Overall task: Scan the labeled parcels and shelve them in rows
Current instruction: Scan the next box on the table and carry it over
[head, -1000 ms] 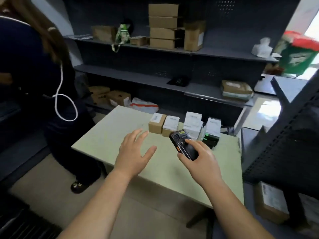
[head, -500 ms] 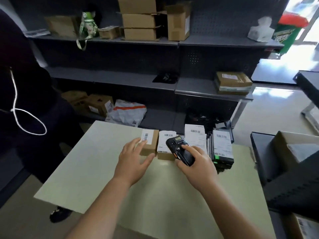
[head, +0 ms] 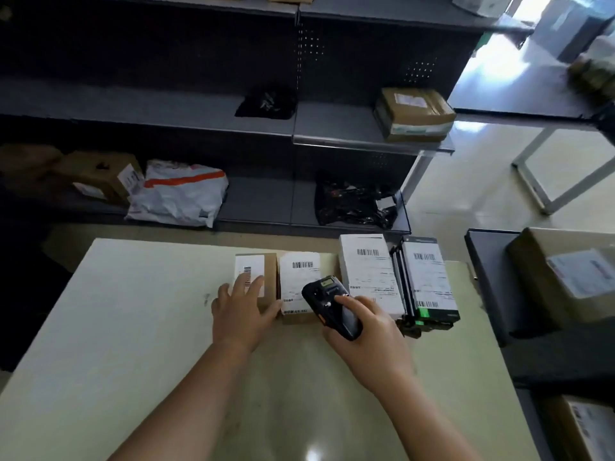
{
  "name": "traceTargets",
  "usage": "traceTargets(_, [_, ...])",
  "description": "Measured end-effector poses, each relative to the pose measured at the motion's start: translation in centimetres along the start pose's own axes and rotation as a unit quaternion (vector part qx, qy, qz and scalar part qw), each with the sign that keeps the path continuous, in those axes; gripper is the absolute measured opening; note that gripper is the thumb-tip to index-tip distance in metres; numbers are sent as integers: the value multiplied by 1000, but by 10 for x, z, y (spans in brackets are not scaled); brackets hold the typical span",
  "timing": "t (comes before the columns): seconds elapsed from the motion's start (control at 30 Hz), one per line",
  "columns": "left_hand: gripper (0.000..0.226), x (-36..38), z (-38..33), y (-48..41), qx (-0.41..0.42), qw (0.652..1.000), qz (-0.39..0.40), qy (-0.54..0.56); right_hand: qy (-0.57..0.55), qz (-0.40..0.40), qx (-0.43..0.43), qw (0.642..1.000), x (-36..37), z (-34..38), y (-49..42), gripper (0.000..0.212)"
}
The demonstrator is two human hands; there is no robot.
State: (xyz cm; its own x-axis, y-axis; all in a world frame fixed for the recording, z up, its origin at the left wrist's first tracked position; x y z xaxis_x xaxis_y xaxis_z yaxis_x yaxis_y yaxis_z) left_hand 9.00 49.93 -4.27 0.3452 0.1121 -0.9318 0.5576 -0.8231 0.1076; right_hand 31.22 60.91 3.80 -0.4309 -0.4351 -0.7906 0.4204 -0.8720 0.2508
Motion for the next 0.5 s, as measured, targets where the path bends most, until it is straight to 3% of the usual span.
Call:
traceTargets(0.17, [63,15,4,-18,-22,999,13,-41,-20,9,21,1000,13,-3,-8,59])
traceTargets(0.5, [63,21,19,-3,-33,999,-17,11,-24,25,9,999,19,2,-10,55])
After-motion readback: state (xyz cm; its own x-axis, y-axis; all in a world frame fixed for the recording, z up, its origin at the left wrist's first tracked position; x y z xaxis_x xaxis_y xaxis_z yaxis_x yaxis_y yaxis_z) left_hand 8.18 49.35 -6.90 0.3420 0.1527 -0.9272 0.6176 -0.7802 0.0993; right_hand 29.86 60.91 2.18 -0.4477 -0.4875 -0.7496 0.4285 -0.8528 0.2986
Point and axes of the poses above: each hand's wrist, its own y-axis away from the middle knuckle, its own x-axis out of the palm, z = x × y, the point moved 9 cm from there along -y, towards the middle knuckle, and after that the axes turned 13 degrees about x, right-handed, at the moved point
